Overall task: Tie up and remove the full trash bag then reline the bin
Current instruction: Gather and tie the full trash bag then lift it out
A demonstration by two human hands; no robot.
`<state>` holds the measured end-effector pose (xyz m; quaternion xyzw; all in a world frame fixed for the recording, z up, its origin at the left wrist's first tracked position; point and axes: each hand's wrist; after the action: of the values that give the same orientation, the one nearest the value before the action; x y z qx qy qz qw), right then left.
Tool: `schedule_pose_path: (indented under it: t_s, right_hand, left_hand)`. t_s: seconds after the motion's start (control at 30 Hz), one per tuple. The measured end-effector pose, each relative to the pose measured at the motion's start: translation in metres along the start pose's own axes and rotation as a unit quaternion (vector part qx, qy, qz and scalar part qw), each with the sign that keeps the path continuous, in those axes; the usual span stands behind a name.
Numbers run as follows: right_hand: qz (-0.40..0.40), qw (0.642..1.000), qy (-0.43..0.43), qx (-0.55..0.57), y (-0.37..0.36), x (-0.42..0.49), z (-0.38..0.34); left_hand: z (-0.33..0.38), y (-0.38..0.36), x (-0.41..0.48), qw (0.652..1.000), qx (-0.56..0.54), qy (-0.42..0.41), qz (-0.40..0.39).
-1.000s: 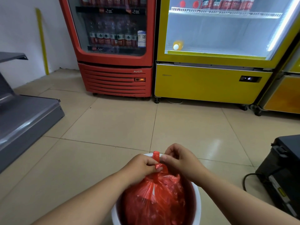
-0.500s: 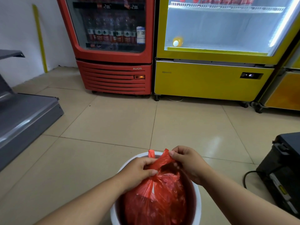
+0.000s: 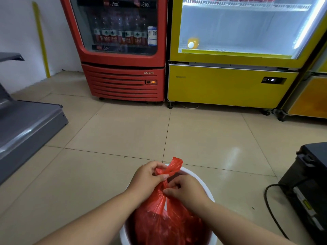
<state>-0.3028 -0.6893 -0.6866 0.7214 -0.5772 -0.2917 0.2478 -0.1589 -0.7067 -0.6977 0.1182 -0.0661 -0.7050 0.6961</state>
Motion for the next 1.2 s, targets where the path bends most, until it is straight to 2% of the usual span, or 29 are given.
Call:
schedule_pose_path:
  t_s: [0.13,0.37,0.53,0.63,0.77,0.93,1.03,1.2]
  right_hand:
    - [0.022,1.000,-0.003,-0.009,-0.004,-0.001,0.002]
    - [0.030,1.000,-0.001,-0.008,-0.013,0.000,0.000]
    - [0.057,0.998,0.005,-0.031,-0.008,-0.002,0.001]
    - [0.072,0.995,0.030,-0.067,-0.005,-0.002,0.002]
    - [0.079,0.989,0.062,-0.112,0.003,-0.001,0.006]
    - [0.089,0.984,0.090,-0.121,0.011,-0.003,0.009]
    - [0.104,0.984,0.088,-0.116,0.010,-0.006,0.009]
    - [0.113,0.981,0.124,-0.100,0.006,-0.013,0.010]
  left_hand:
    - [-0.003,-0.001,0.002,0.999,0.025,-0.011,0.016]
    - [-0.004,-0.001,0.001,1.000,0.008,0.000,0.015]
    - [-0.004,0.003,0.001,0.998,0.053,-0.003,0.041]
    - [0.001,0.005,-0.001,0.987,0.147,-0.068,-0.009]
    - [0.008,0.010,-0.004,0.918,0.319,-0.203,-0.120]
    - [0.007,0.018,-0.002,0.885,0.355,-0.227,-0.198]
    - [0.010,0.016,0.003,0.898,0.341,-0.178,-0.211]
    - [0.012,0.012,0.001,0.959,0.202,0.025,-0.195]
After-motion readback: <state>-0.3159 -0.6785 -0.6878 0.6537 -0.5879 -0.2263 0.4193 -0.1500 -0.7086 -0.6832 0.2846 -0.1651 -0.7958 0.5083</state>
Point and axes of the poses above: each hand's wrist, its own x-axis towards the middle knuckle, its own y-axis out of the back of the hand, z = x × y, and after that the axes turned 5 degrees about z, right-handed
